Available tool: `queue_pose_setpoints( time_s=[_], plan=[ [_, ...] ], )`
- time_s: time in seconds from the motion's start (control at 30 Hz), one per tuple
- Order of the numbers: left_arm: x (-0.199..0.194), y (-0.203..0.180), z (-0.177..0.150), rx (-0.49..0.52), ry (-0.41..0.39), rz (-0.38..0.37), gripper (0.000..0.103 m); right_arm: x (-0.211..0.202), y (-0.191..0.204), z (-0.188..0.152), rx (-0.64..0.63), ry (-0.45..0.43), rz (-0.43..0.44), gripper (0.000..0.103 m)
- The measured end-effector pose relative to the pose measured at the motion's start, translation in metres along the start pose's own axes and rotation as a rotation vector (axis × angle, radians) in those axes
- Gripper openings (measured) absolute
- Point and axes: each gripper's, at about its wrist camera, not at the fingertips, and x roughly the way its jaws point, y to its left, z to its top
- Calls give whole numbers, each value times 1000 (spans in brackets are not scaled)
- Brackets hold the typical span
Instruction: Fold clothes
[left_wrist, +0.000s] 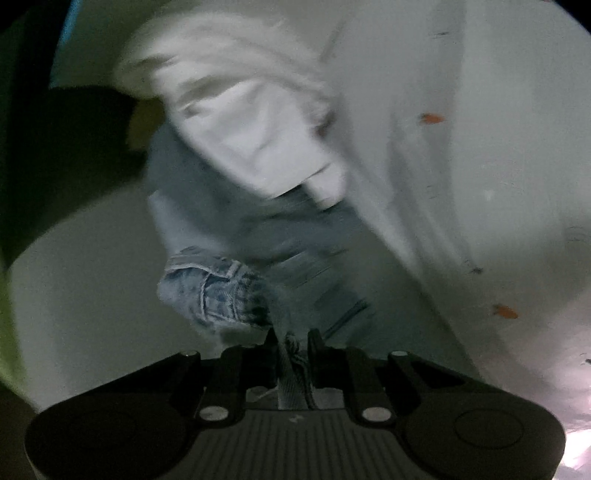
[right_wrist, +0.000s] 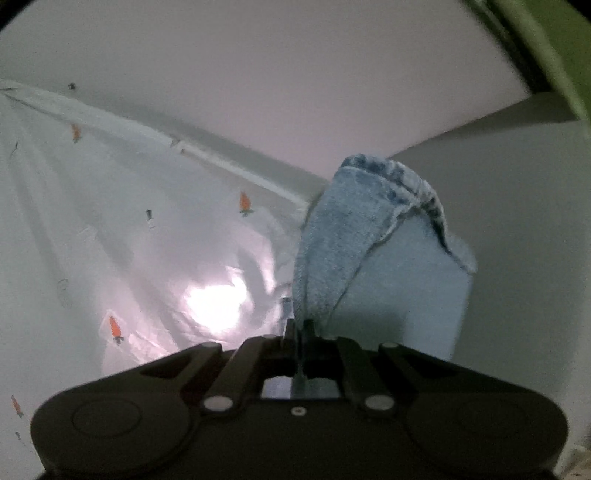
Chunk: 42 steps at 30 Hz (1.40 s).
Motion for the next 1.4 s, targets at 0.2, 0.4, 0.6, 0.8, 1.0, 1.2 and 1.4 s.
queue_pose_setpoints(
  time_s=[0.2, 0.4, 0.6, 0.8, 1.0, 1.2, 1.4],
  plan=[
    [49, -71, 16, 70, -63, -36, 17, 117, 56, 2, -113, 26, 17, 2],
    [143, -143, 28, 126, -50, -44, 17, 286, 123, -20, -216, 98, 20, 2],
    [270, -184, 19, 159, -11, 74, 32, 455, 161, -75, -391, 245, -29, 17],
    [270, -204, 1, 324, -9, 44, 67, 468, 150, -108, -503, 334, -62, 69],
    [225, -175, -24, 444, 70, -11, 83, 370, 99, -107, -527, 298, -109, 83],
    [197, -120, -62, 458, 182, 50, 84, 305, 12, -116, -227, 400, -156, 88],
    [188, -114, -76, 606, 253, 56, 86, 278, -48, -164, 200, 528, -18, 92]
  ],
)
